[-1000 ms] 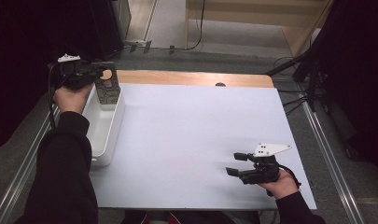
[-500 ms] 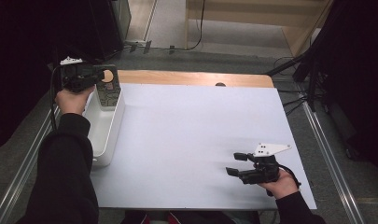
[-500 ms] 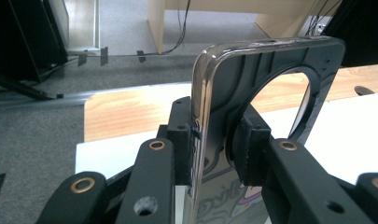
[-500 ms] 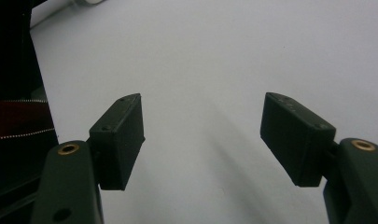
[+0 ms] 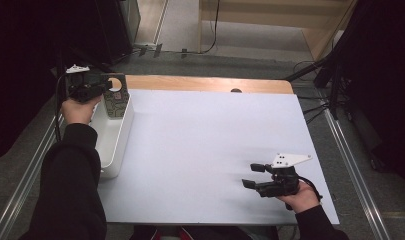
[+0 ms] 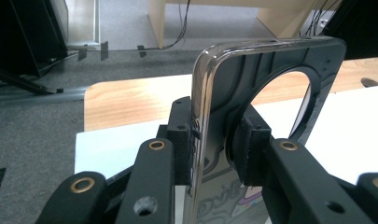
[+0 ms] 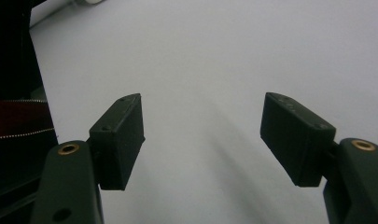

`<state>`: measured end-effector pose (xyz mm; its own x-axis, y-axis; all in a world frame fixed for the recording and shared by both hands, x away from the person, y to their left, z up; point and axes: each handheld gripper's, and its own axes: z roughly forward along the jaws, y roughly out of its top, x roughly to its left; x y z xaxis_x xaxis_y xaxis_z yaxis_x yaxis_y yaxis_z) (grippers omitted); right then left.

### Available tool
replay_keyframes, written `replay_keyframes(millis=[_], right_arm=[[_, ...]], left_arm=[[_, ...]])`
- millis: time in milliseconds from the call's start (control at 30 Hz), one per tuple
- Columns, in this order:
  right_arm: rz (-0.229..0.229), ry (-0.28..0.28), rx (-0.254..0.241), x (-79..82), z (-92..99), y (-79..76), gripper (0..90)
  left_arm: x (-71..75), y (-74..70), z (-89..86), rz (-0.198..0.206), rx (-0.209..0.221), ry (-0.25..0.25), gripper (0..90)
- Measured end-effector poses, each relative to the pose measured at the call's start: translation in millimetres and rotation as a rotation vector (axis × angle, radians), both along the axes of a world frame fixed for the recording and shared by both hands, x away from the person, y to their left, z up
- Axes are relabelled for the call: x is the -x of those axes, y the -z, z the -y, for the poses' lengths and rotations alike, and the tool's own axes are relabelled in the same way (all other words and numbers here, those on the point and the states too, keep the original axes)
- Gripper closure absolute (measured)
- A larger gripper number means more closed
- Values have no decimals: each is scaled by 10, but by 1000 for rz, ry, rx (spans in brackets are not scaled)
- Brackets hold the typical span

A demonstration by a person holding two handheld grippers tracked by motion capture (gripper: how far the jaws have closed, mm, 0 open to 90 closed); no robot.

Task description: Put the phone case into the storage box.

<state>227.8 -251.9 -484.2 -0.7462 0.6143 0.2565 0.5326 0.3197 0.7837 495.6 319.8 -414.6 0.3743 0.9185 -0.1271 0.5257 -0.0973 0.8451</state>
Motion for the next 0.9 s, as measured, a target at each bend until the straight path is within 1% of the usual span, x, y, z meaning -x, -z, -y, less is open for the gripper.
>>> replay_keyframes(millis=[67, 267, 600, 800, 900], right_arm=[[1, -1, 2, 1, 2, -1, 293], [5, -1, 1, -2, 3, 0, 293], [6, -2, -2, -2, 4, -2, 293], [6, 0, -1, -2, 2, -3, 293], [7, -1, -1, -1, 1, -4, 293]], left_arm=[[-1, 12, -4, -3, 4, 1, 710], [-4, 36, 0, -7, -3, -1, 710], [-3, 60, -23, -6, 17, -7, 707], [-3, 56, -6, 4, 1, 3, 704], [-7, 61, -8, 3, 6, -3, 701]])
